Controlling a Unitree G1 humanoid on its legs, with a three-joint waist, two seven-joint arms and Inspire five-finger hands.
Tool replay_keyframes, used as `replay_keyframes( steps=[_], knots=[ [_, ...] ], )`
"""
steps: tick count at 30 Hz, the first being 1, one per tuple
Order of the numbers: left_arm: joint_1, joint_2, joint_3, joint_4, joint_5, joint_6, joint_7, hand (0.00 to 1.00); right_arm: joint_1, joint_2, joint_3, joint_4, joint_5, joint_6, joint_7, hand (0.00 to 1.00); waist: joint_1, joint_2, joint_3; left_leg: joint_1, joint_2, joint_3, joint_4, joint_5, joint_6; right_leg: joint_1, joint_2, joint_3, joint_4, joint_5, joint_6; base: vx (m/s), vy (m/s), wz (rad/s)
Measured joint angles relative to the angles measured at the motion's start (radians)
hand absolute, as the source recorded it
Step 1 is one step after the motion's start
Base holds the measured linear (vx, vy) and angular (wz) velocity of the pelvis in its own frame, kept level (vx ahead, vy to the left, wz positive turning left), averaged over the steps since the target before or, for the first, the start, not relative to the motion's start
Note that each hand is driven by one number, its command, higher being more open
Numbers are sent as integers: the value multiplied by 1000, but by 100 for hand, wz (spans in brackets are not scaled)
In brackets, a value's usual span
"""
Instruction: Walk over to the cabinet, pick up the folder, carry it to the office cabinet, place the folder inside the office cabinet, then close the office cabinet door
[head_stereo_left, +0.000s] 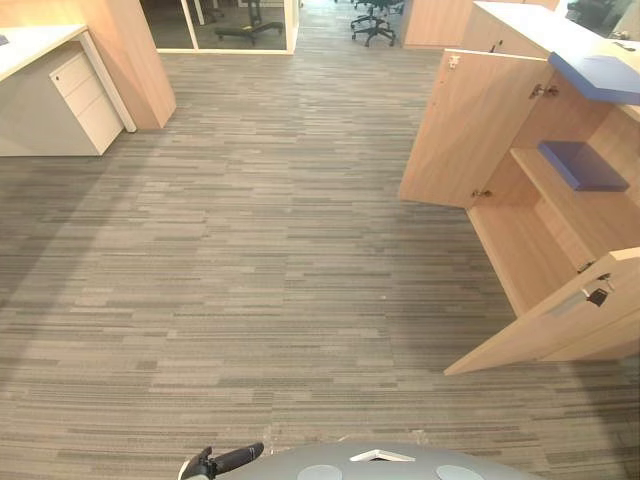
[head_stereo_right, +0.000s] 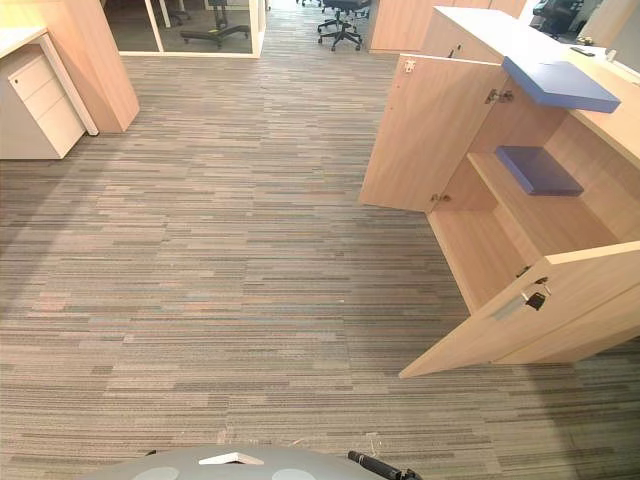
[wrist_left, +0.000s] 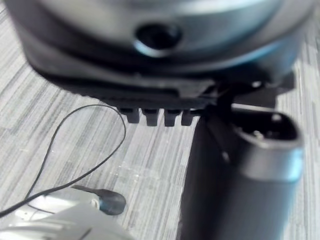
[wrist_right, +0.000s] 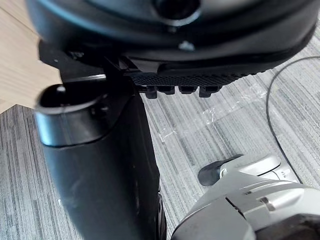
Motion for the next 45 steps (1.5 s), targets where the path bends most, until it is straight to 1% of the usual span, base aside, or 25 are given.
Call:
replay_keyframes(
  steps=[10,18,19,22,23,25,26,27,28,29,30,31,32,33,34,35,37,38,39,40,41,42,43,44,45],
  knots=[
    [8,-1,1,0,-82,-13,-11,100,-16,-4,-4,7,1,-1,10,100,0,0,8,14,1,0,-12,1,-3,12,1,-4,-6,-1,2,-23,-6,0],
    [9,-3,4,-2,-80,-17,-8,100,-16,-3,-12,6,3,-1,10,100,-1,-3,12,15,1,-4,-33,17,-2,6,2,-12,-7,-1,1,-43,-16,3],
    [9,-4,6,-2,-80,-17,-7,100,-16,-2,-12,6,3,-1,10,100,-1,-8,16,15,1,-5,-34,17,-2,6,2,-12,-8,-1,1,0,0,0],
    [-1,-3,13,-2,-80,-17,-7,100,-20,0,-21,6,3,-1,11,100,-2,0,28,8,2,-4,-27,13,-6,4,2,-13,-7,-3,-2,0,0,0],
    [-9,-3,21,-3,-81,-17,-7,100,-26,2,-24,6,3,-2,10,100,-3,-6,39,-13,2,-3,8,-5,-15,0,1,-13,5,-7,-8,-25,-34,1],
    [-33,-4,43,-5,-83,-17,-2,100,-42,11,-46,5,5,-6,10,100,-1,-11,69,-85,9,0,149,-76,-27,-35,2,-15,67,-39,-16,-20,-27,1],
    [-42,-8,52,-8,-84,-16,-1,100,-48,14,-67,3,14,-6,11,100,0,-7,95,-126,25,6,263,-134,-43,-45,11,-18,113,-69,-25,-41,-48,0],
    [-44,-13,59,-15,-85,-15,-1,100,-49,15,-84,-2,17,-6,11,100,1,-2,103,-144,37,16,319,-161,-52,-48,18,-16,132,-87,-38,-67,-60,0],
    [-42,-29,107,-31,-87,-16,-2,100,-51,21,-109,-18,22,-5,9,100,3,3,118,-193,64,57,461,-198,-71,-49,26,-13,159,-118,-52,-62,-29,3],
    [-41,-37,157,-55,-91,-15,-4,100,-54,26,-111,-29,22,-4,7,100,3,1,127,-275,87,91,640,-194,-68,-45,28,-12,179,-134,-61,-48,-26,-5],
    [-39,-59,197,-90,-117,-22,0,100,-52,25,-116,-30,22,-4,2,100,7,5,133,-361,116,115,792,-215,-55,-33,26,-8,205,-151,-69,51,-13,-8],
    [-37,-66,199,-98,-122,-33,0,100,-49,24,-124,-27,22,-2,-6,100,15,-3,137,-405,131,118,815,-229,-57,-18,20,-3,210,-164,-67,84,5,-15],
    [-37,-68,195,-101,-124,-39,0,100,-48,23,-130,-26,22,-2,-7,100,18,2,137,-420,137,120,798,-228,-59,-10,15,3,212,-171,-65,142,64,-27],
    [-39,-72,190,-103,-125,-42,0,100,-49,21,-134,-26,21,-4,-8,100,31,7,133,-442,143,120,726,-222,-65,-7,-2,27,222,-186,-56,158,135,-38],
    [-40,-73,191,-103,-126,-43,-1,100,-53,21,-134,-26,21,-5,-8,100,33,7,132,-449,144,117,675,-210,-69,-5,-14,40,222,-193,-47,254,206,-59],
    [-40,-75,190,-102,-126,-44,1,100,-55,17,-134,-25,20,-5,-5,100,30,12,131,-459,141,98,540,-164,-78,5,-41,70,221,-212,-25,262,206,-49],
    [-38,-79,192,-101,-126,-43,2,100,-54,16,-134,-25,22,-4,-9,100,28,20,128,-459,144,73,406,-104,-93,16,-74,100,218,-236,5,352,295,-52],
    [-36,-83,192,-100,-126,-41,3,100,-53,14,-134,-25,22,-4,-10,100,26,24,127,-452,144,69,315,-13,-116,31,-105,123,211,-257,35,508,439,-53],
    [-31,-85,189,-91,-123,-40,4,100,-54,12,-132,-22,22,-4,-9,100,30,35,120,-428,128,109,300,89,-101,54,-139,137,182,-272,32,459,381,-42],
    [-35,-82,188,-84,-121,-41,4,100,-53,3,-129,-15,19,-5,-8,100,29,29,118,-433,119,128,323,67,-70,68,-146,141,181,-269,36,472,312,-31],
    [-40,-81,189,-80,-113,-44,9,100,-51,4,-130,-10,19,-4,-7,100,28,29,118,-448,114,138,385,6,-55,73,-142,159,200,-247,38,488,236,-29],
    [-40,-79,192,-79,-113,-44,9,100,-45,10,-132,-9,19,-4,-8,100,31,24,113,-446,110,151,422,-27,-47,79,-138,154,205,-218,25,546,246,-44],
    [-36,-74,198,-71,-112,-41,8,100,-40,17,-135,-8,17,-4,-7,100,36,16,100,-435,104,176,457,-60,-22,88,-157,166,202,-193,29,430,216,-43],
    [-30,-65,202,-60,-111,-40,7,100,-33,24,-149,-8,16,-5,-5,100,33,6,80,-423,89,190,462,-77,-5,90,-176,186,207,-180,28,395,229,-43],
    [-27,-60,205,-48,-109,-39,6,100,-24,32,-173,-9,11,-5,3,100,32,-8,55,-397,66,209,450,-91,11,82,-203,206,237,-169,40,326,189,-31]
  ],
)
